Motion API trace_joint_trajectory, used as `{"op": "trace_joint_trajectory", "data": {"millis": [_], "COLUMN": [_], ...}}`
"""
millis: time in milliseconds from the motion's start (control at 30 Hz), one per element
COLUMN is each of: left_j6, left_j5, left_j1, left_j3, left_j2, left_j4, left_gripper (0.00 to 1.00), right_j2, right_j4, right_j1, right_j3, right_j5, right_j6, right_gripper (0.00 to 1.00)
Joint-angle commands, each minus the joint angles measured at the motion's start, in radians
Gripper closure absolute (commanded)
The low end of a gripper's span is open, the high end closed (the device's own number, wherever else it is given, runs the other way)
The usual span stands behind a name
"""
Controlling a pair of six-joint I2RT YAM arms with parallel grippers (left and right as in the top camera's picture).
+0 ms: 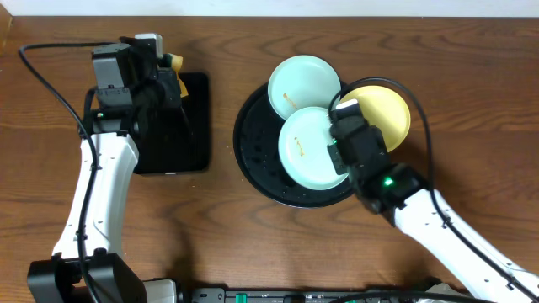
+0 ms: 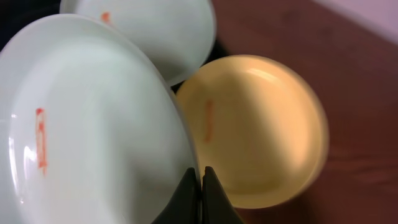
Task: Clean dirty plates on tray and stack at the side
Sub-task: 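Grip the green plate rim with the right gripper and tilt it up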
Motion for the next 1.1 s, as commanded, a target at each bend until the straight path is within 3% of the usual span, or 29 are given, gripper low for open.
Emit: {"op": "trace_joint_trajectory", "data": {"millis": [0,100,133,200,333,433,500,567,667,900,967,1067], "left_j6": [-0.12,-0.003,0.011,-0.084,-0.071,-0.072,-0.101,-0.091,-0.21,-0.319,-0.314,-0.273], "left_j5": [-0.005,-0.029,-0.116,-0.187,0.002,0.02,0.113,0.075,-0.021,0.227,0.306,0.299], "left_j1": [0.024,0.027,0.026,0.03,0.035,0.034,0.034,0.034,0.034,0.031,0.026,-0.019], "left_j3": [0.008,0.006,0.005,0.006,0.005,0.006,0.01,0.01,0.01,0.01,0.01,0.01], "left_j2": [-0.016,-0.033,-0.023,-0.005,-0.008,-0.007,-0.023,-0.034,-0.03,-0.023,-0.023,-0.022], "left_j4": [0.006,0.01,0.022,0.014,-0.039,-0.013,-0.008,-0.005,-0.035,-0.153,-0.167,-0.196], "left_gripper": [0.92,0.92,0.92,0.93,0.92,0.92,0.92,0.92,0.92,0.92,0.92,0.92], "right_j2": [-0.004,-0.004,-0.004,-0.004,-0.003,0.005,0.017,0.027,0.034,0.034,0.034,0.034], "right_j4": [-0.012,-0.042,-0.06,-0.103,-0.185,-0.187,-0.2,-0.212,-0.206,-0.209,-0.209,-0.189], "right_j1": [-0.126,-0.228,-0.257,-0.3,-0.319,-0.317,-0.318,-0.318,-0.317,-0.317,-0.317,-0.317], "right_j3": [0.008,0.008,0.008,0.008,-0.005,-0.034,-0.04,-0.04,-0.04,-0.053,-0.066,-0.106], "right_j5": [-0.318,-0.513,-0.554,-0.592,-0.584,-0.584,-0.585,-0.584,-0.584,-0.49,-0.49,-0.491], "right_j6": [0.105,0.121,0.134,0.155,0.158,0.175,0.198,0.208,0.208,0.238,0.238,0.247], "right_gripper": [0.99,0.99,0.99,0.99,0.99,0.99,0.99,0.99,0.99,0.99,0.99,0.99]}}
